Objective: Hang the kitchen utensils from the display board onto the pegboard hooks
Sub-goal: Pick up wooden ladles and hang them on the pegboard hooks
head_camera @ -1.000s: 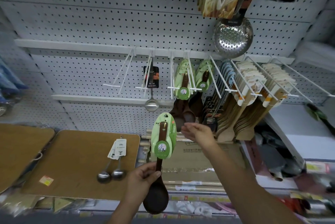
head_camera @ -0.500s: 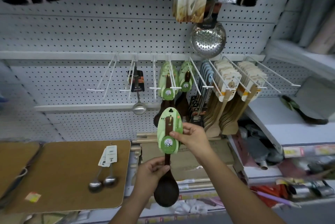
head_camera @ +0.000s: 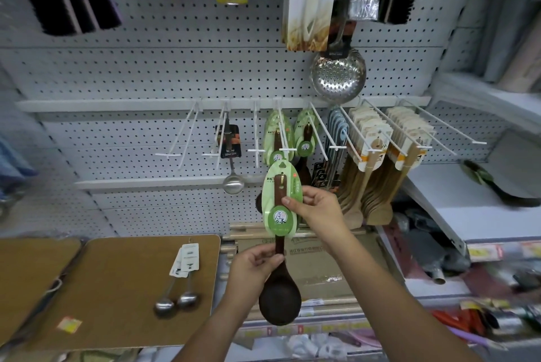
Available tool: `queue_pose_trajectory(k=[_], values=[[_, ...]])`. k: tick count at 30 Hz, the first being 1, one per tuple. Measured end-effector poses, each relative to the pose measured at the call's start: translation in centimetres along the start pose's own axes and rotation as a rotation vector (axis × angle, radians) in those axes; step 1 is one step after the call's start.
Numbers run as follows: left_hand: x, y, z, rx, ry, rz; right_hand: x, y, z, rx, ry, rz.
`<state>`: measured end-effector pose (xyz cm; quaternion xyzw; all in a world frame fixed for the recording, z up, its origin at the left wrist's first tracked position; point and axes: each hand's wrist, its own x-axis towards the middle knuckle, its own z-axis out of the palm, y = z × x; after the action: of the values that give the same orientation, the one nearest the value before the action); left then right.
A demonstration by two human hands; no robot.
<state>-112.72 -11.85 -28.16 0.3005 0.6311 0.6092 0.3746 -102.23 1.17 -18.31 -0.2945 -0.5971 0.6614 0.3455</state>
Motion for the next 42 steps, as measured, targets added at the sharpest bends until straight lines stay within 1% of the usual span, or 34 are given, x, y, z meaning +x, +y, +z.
queue_pose_trajectory(k=[5,12,16,22,29,35,42], values=[[0.6,0.7,0.7,-0.011,-0.006,0.032,1.0,-0.9,-0.5,-0.048,0.006,-0.008],[1.1,1.2,1.8,-0.031,0.016,0.017,2.2,-0.7,-1.1,-0.097,0.057,0.065],[1.7,1.2,2.1,-0.038,0.052,0.005,2.9,-0.8,-1.1,-0.112,0.042,0.057],[3.1,1.1,2.2,-0.022,0.059,0.019,4.1,-0.7,-1.1,-0.137,0.036,0.06],[4.8,1.4,2.3,0.004,0.043,0.019,5.1,0.3,-1.2,-0.126,0.045,0.069],[5.2,1.4,2.7,0.016,-0.023,0.041,5.1,0.5,-1.4,-0.122,0.058,0.045],[4.8,0.5,2.9,0.02,0.023,0.074,5.0,0.8,-1.4,-0.095,0.06,0.037]])
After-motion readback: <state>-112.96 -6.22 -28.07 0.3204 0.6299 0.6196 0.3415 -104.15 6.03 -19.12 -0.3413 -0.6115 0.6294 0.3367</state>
